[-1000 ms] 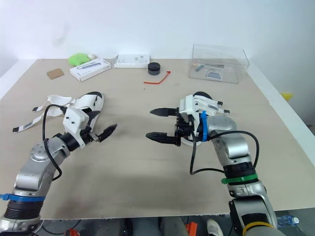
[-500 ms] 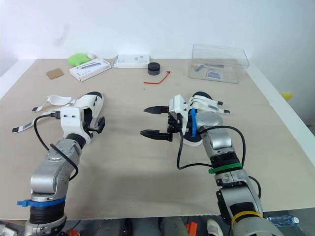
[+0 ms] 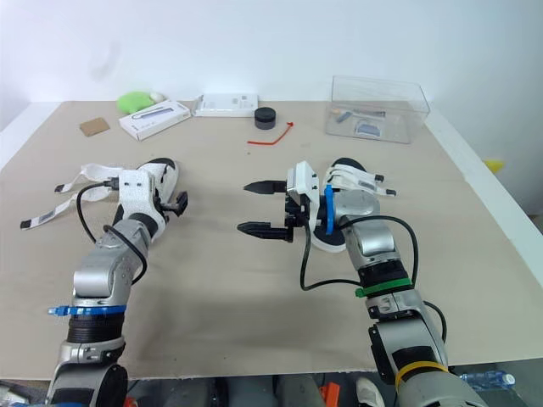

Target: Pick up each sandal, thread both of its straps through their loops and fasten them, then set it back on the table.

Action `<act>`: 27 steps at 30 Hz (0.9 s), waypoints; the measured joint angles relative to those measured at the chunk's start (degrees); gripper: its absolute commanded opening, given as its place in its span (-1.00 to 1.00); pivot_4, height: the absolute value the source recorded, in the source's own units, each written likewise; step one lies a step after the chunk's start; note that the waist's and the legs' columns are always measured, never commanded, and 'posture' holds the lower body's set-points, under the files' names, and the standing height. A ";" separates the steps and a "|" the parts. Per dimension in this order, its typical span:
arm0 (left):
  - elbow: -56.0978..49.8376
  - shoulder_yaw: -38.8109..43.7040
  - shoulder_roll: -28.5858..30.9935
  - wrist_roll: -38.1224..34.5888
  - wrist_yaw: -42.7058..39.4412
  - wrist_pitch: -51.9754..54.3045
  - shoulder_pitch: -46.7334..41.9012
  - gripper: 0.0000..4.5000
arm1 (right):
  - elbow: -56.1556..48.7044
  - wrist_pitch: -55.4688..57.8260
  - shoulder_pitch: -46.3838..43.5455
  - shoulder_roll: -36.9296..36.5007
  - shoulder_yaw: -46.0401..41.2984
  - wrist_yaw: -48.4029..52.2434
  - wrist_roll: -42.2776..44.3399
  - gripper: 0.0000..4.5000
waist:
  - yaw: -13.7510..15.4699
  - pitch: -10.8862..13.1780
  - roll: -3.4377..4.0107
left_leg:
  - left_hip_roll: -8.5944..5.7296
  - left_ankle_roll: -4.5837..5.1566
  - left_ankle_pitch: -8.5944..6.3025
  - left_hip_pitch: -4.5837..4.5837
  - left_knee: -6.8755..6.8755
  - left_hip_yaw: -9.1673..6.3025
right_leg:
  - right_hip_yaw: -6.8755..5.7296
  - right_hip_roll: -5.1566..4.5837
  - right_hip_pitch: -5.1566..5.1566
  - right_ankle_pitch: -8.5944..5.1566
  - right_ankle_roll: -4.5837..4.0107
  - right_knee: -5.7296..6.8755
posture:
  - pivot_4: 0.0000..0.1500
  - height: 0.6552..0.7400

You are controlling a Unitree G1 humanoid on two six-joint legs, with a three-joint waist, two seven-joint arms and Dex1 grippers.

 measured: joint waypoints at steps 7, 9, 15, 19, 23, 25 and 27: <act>8.74 0.06 1.49 0.92 -1.76 -5.48 -2.94 0.51 | -2.02 0.53 1.26 0.00 0.01 -0.70 -0.09 1.00 | 0.03 0.00 0.00 | -0.01 -0.01 0.01 0.00 0.00 0.00 | -0.02 -0.03 0.00 0.01 0.00 0.01 | 1.00 1.00; 10.39 0.22 1.79 0.84 -2.32 -6.25 -3.95 0.06 | -2.36 1.49 1.26 0.00 0.01 -1.18 -0.02 1.00 | 0.03 0.00 0.00 | -0.01 -0.01 0.01 0.00 0.00 0.00 | -0.03 -0.04 0.00 0.01 0.00 0.01 | 1.00 1.00; 11.72 0.01 3.92 0.57 -6.10 -7.41 -4.29 -0.98 | -2.81 8.71 1.10 0.21 -0.58 -3.63 1.79 1.00 | 0.03 0.00 0.00 | 0.00 -0.02 0.01 -0.02 -0.02 -0.01 | -0.04 -0.06 -0.01 0.00 -0.01 0.01 | 1.00 1.00; 9.52 -1.13 5.91 0.14 -9.78 -7.88 -2.06 -0.98 | -3.18 14.49 0.39 0.09 -1.34 -5.19 3.53 1.00 | -0.04 0.00 0.00 | 0.00 -0.01 0.01 -0.01 -0.03 0.03 | -0.03 -0.08 -0.03 0.00 -0.01 0.00 | 1.00 1.00; 2.00 -3.26 11.55 -1.38 -20.12 -11.48 6.02 -0.98 | -3.46 17.09 -0.53 -1.01 -1.86 -6.00 4.09 1.00 | -0.19 0.00 0.01 | 0.03 -0.04 -0.01 -0.02 -0.16 0.03 | -0.02 -0.08 -0.09 -0.07 -0.12 -0.02 | 1.00 1.00; -1.38 -3.85 14.67 -2.27 -26.16 -15.07 9.89 -0.98 | -3.66 17.19 -0.94 -1.17 -2.00 -6.06 4.17 1.00 | -0.14 0.01 0.00 | 0.06 -0.06 -0.02 -0.06 -0.16 0.01 | -0.02 -0.07 -0.14 -0.10 -0.17 -0.02 | 1.00 1.00; -6.48 -4.82 19.81 -4.31 -35.56 -20.94 15.28 -0.98 | -3.74 17.23 -1.00 -2.00 -2.36 -5.80 4.24 1.00 | -0.16 0.01 0.00 | 0.09 -0.12 -0.05 -0.12 -0.18 0.02 | -0.04 -0.08 -0.19 -0.16 -0.26 -0.03 | 1.00 1.00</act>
